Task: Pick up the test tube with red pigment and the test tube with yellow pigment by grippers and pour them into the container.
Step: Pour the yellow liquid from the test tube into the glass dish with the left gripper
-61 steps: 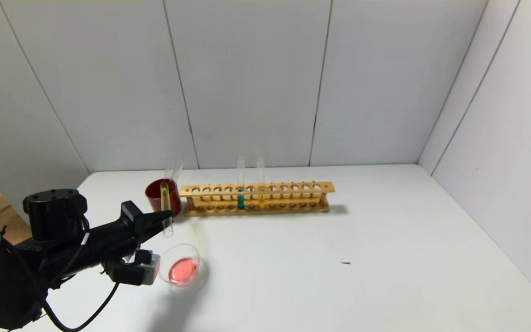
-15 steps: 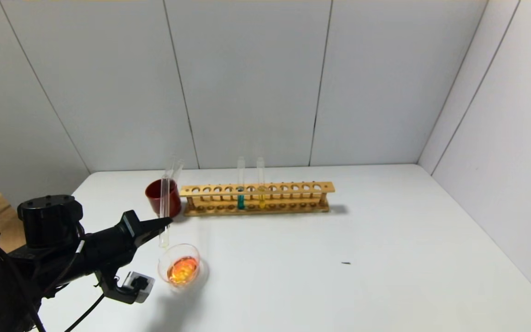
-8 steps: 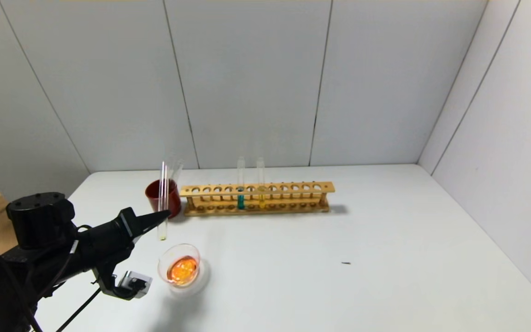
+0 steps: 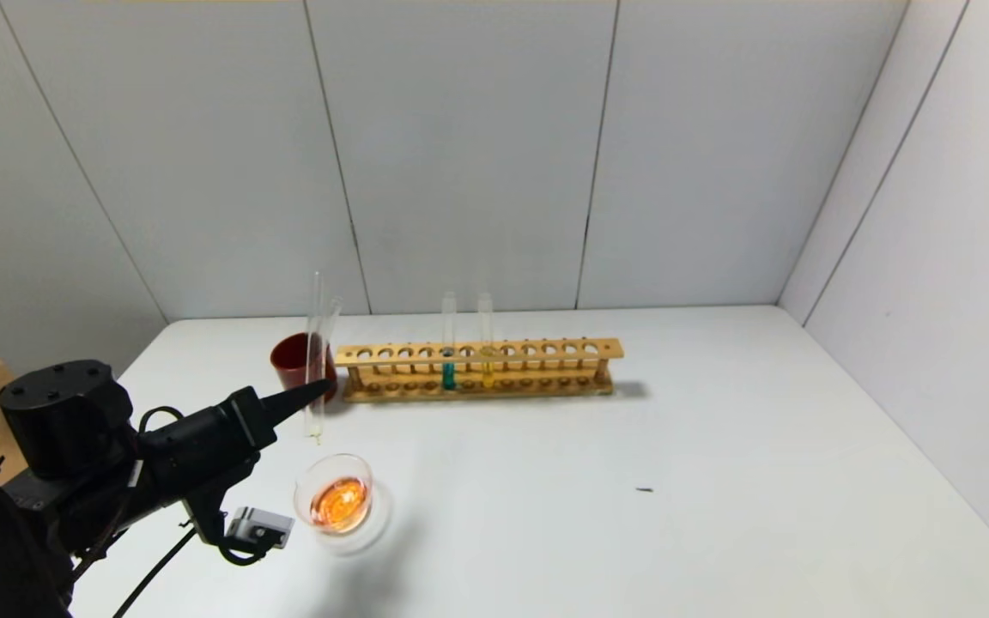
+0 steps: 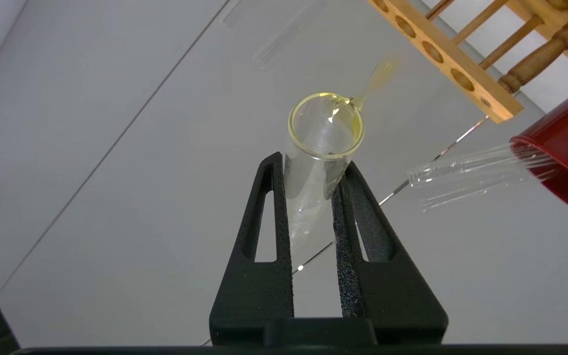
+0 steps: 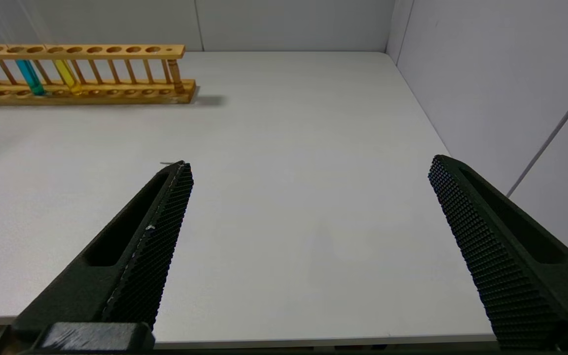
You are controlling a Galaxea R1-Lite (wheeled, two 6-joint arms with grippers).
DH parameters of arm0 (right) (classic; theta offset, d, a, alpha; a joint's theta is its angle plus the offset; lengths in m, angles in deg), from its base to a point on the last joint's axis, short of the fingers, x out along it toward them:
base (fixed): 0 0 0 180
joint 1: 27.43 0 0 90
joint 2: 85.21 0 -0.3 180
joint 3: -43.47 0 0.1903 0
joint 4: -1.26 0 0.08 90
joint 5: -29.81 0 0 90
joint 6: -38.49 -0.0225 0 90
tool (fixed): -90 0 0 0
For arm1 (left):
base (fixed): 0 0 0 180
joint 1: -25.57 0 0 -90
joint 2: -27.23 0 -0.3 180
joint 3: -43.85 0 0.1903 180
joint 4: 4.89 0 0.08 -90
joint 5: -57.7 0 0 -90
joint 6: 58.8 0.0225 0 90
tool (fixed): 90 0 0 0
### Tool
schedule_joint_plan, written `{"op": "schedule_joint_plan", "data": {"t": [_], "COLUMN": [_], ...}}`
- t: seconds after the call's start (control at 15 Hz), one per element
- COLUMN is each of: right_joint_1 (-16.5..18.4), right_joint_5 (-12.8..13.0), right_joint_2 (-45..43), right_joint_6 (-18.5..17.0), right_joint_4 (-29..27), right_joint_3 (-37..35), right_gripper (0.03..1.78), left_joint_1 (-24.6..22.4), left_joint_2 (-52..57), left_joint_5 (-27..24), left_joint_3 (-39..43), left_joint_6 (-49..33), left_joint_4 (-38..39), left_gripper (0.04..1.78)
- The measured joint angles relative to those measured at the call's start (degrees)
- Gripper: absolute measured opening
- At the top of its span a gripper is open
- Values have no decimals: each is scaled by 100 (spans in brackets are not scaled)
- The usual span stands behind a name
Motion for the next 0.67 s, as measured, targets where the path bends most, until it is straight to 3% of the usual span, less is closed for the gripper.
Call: {"op": "schedule_joint_plan", "data": {"t": [0.67], "right_joint_1": [0], "right_joint_5": [2], "right_joint_2": [0], "right_joint_6": [0], "right_joint_4": [0], "right_joint_3": [0], "right_gripper": [175], "left_joint_1": [0], "left_joint_2": [205], "left_joint_5": [38], "left_joint_3": [341], "left_joint_6": [597], "left_joint_4": [13], "left_gripper": [30]}}
